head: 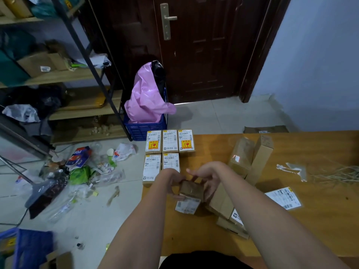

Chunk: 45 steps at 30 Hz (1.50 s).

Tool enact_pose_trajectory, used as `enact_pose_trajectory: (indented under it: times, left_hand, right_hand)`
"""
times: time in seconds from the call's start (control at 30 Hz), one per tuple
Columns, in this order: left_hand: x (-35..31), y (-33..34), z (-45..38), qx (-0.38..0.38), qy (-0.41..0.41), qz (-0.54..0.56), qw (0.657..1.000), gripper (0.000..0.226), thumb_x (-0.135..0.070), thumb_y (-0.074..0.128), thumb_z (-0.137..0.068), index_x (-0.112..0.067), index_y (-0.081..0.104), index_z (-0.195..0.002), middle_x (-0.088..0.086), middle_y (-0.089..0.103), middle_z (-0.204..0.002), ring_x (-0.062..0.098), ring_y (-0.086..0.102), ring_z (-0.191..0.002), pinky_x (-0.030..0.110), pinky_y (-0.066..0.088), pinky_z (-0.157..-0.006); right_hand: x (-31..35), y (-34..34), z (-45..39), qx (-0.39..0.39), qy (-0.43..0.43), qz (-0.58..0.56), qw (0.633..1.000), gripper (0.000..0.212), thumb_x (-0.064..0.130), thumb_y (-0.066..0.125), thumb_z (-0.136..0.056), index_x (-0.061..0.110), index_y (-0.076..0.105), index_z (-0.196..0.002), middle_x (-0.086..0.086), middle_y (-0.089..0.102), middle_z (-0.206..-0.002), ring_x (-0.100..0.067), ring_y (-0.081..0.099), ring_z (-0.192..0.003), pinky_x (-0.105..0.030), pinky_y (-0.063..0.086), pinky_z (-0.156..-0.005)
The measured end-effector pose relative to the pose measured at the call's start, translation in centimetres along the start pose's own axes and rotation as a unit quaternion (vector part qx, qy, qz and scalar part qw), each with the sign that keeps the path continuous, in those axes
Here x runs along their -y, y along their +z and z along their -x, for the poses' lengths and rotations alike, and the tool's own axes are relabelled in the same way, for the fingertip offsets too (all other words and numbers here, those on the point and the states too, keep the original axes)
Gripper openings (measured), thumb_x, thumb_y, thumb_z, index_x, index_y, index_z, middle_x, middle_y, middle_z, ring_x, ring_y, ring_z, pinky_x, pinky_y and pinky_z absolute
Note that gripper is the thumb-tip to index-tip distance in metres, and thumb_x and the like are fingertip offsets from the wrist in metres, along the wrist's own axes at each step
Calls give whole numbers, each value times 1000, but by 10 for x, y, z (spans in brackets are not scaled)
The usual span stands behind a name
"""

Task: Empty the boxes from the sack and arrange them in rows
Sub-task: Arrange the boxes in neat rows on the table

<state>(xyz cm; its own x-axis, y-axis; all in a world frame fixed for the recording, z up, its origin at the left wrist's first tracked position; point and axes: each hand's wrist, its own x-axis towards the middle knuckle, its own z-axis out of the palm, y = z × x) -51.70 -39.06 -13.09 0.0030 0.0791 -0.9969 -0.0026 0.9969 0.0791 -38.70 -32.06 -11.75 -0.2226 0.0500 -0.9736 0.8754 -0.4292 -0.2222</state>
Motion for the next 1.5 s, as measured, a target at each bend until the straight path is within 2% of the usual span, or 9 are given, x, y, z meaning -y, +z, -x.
enact_pose_trajectory:
  times: [0.1,0.37,0.5,0.6,0.7,0.9,1.07,1.27,1.5]
  left_hand:
    - [-8,-15,10,-9,37,81,996,29,-31,61,-95,-5,55,-105,20,62,-91,33,64,-75,34,58,-46]
    - [-16,-35,16,16,142,191,971,56,-50,63,-87,-3,56,-116,23,65,-117,35,66,-102,34,60,-83]
    - [-20,-34,15,41,169,215,961,52,-42,65,-89,0,54,-117,23,65,-117,24,69,-90,30,58,-90]
    - [-22,-31,28,63,204,211,954,45,-37,65,-91,1,56,-115,18,62,-118,18,67,-80,30,60,-81]
    - [-25,-34,36,70,262,152,950,31,-31,60,-96,-4,63,-112,11,62,-105,17,62,-90,25,58,-82]
    - [-20,-54,5,-204,320,127,917,67,-29,76,-84,-15,44,-141,10,58,-129,30,52,-121,44,47,-96]
    - [-16,-62,-6,-23,271,228,935,67,-39,76,-81,-17,47,-137,14,63,-127,36,64,-109,51,55,-91]
    - [-14,-72,-19,-61,347,303,885,68,2,80,-75,-24,49,-130,12,63,-114,26,67,-93,31,58,-58]
    - [-18,-83,-26,-35,340,210,916,70,-2,86,-69,-20,52,-128,9,71,-112,26,71,-97,34,60,-70]
  right_hand:
    - [5,-11,25,-21,-103,37,994,72,62,61,-83,21,49,-141,-9,48,-139,-32,58,-112,-45,56,-87]
    - [12,-30,24,-194,-249,3,949,42,28,74,-87,22,60,-126,-4,67,-113,-23,65,-103,-36,58,-84]
    - [11,-32,27,-136,-233,17,963,50,43,72,-85,25,54,-128,-3,66,-115,-23,64,-106,-37,57,-82]
    - [12,-34,22,-144,-222,68,962,75,19,84,-76,26,46,-141,-1,59,-123,-22,61,-110,-32,57,-81]
    - [16,-38,15,-164,-225,36,960,57,11,83,-77,18,55,-126,-7,67,-114,-24,67,-102,-39,59,-86]
    - [19,-43,11,-157,-268,-171,935,33,7,71,-87,6,53,-114,-15,70,-105,-28,68,-103,-50,55,-92]
    - [15,-44,-4,-109,-243,-230,936,61,29,81,-80,11,51,-129,-16,66,-119,-37,68,-102,-53,59,-82]
    - [16,-42,-26,-140,-152,-69,976,96,35,87,-68,14,38,-147,-15,52,-142,-38,55,-124,-48,51,-98]
    - [38,-32,-33,-79,-211,-85,971,52,20,79,-81,19,59,-129,-3,74,-112,-24,70,-105,-47,50,-100]
